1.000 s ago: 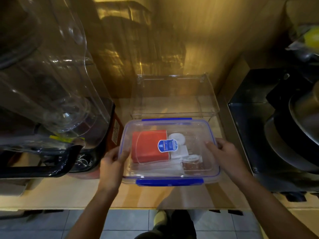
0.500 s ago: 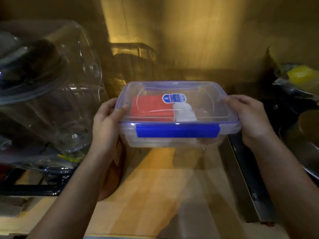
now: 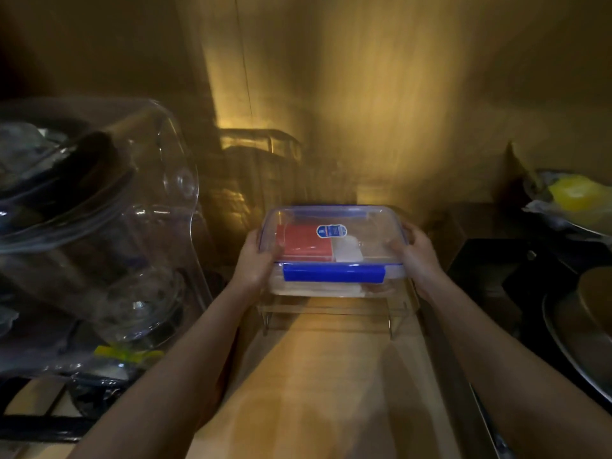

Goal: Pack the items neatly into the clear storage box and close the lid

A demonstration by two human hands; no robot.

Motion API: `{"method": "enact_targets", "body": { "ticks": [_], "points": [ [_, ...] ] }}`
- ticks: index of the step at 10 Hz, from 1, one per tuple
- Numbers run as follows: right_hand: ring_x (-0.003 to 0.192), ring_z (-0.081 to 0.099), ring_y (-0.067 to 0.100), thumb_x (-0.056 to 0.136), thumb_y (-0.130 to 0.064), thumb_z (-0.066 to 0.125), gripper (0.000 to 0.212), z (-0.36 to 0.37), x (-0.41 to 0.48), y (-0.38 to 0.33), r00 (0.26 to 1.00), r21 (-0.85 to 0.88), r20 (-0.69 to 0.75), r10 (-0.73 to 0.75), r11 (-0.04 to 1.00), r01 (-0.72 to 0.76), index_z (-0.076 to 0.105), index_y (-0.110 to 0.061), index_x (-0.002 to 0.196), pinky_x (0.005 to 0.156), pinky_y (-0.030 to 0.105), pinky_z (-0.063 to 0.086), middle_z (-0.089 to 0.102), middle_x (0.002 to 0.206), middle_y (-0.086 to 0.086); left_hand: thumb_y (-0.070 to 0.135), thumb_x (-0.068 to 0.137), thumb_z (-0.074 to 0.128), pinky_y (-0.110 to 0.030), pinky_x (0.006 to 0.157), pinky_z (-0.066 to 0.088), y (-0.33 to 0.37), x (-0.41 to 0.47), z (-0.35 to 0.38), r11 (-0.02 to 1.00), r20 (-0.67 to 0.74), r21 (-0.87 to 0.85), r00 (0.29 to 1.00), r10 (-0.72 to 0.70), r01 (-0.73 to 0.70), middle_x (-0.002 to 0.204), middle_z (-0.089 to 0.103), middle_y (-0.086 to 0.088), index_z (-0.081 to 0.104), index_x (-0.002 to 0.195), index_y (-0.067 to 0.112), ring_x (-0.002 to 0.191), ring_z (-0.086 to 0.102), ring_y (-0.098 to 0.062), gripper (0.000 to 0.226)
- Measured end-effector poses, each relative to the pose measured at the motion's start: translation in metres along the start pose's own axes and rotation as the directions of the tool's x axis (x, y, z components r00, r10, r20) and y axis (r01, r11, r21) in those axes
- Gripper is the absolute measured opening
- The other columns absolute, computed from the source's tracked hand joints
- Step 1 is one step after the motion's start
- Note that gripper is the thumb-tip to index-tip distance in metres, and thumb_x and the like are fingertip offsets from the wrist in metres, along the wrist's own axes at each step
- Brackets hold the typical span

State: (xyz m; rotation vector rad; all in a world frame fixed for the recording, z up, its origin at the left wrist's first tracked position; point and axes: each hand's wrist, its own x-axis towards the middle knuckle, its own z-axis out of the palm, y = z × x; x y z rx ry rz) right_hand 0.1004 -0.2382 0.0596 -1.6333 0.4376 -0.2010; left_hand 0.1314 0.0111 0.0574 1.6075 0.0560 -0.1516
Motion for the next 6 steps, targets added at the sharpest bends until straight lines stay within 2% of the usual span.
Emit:
{"method": "enact_targets", "body": {
  "ticks": [1, 2, 3, 4, 5, 6],
  "points": [
    [0.084, 0.063, 0.008, 0.089, -0.025, 0.058, 0.047, 0.0, 0.002, 0.019, 1.0, -0.025, 0.017, 0.025, 0.999, -0.024, 0.042, -0.025, 0.133, 0.061, 0.025, 0.052, 0.06, 0.104, -0.004, 0.031, 0.086, 0.062, -0.037, 0.077, 0.058, -0.014, 0.007, -0.002, 0.993, 0.045, 0.114, 0.999, 0.002, -0.007, 0.122, 0.057, -0.009, 0.033, 0.135, 0.019, 0.095, 0.066, -0.017, 0.058],
    [0.088, 0.066, 0.012, 0.089, -0.036, 0.057, 0.035, -0.004, 0.0, 0.022, 0.996, -0.064, 0.081, 0.02, 0.998, -0.015, 0.046, -0.037, 0.122, 0.067, 0.03, 0.055, 0.063, 0.102, -0.006, 0.043, 0.086, 0.06, -0.05, 0.09, 0.054, -0.021, 0.008, -0.006, 0.969, 0.053, 0.243, 0.998, 0.04, -0.052, 0.13, 0.051, -0.009, 0.033, 0.138, 0.025, 0.108, 0.062, -0.021, 0.061],
    [0.103, 0.062, 0.023, 0.089, -0.044, 0.051, 0.025, -0.01, 0.004, 0.014, 0.995, -0.388, 0.101, -0.013, 0.92, 0.052, 0.051, -0.036, 0.113, 0.091, 0.046, 0.049, 0.064, 0.112, 0.005, 0.051, 0.088, 0.052, -0.051, 0.098, 0.045, -0.024, 0.011, -0.007, 0.788, -0.006, 0.594, 0.979, 0.204, -0.161, 0.132, 0.051, -0.006, 0.036, 0.136, 0.027, 0.119, 0.051, -0.023, 0.057],
    [0.117, 0.051, 0.03, 0.088, -0.041, 0.05, 0.036, -0.01, 0.007, -0.003, 0.992, -0.761, 0.11, -0.058, 0.637, 0.122, 0.054, -0.021, 0.118, 0.102, 0.052, 0.037, 0.059, 0.12, 0.01, 0.054, 0.087, 0.05, -0.047, 0.104, 0.036, -0.016, 0.013, -0.003, 0.515, 0.036, 0.816, 0.912, 0.41, -0.263, 0.14, 0.046, -0.006, 0.031, 0.14, 0.024, 0.129, 0.04, -0.026, 0.064],
    [0.131, 0.038, 0.027, 0.085, -0.04, 0.057, 0.05, -0.006, 0.005, -0.032, 0.954, -0.776, 0.236, -0.186, 0.554, 0.301, 0.044, -0.026, 0.132, 0.107, 0.05, 0.026, 0.046, 0.14, 0.004, 0.062, 0.087, 0.04, -0.046, 0.112, 0.024, 0.008, 0.021, 0.005, 0.298, 0.113, 0.904, 0.845, 0.523, -0.305, 0.151, 0.034, -0.008, 0.025, 0.144, 0.024, 0.137, 0.031, -0.027, 0.071],
    [0.144, 0.016, 0.022, 0.085, -0.045, 0.057, 0.07, -0.001, -0.001, -0.059, 0.889, -0.758, 0.361, -0.283, 0.466, 0.456, 0.023, -0.03, 0.144, 0.114, 0.05, 0.012, 0.018, 0.157, 0.0, 0.061, 0.087, 0.037, -0.046, 0.118, 0.008, 0.045, 0.021, 0.015, 0.2, 0.171, 0.92, 0.803, 0.571, -0.338, 0.155, 0.026, -0.007, 0.025, 0.144, 0.026, 0.143, 0.018, -0.025, 0.068]
  ]
}}
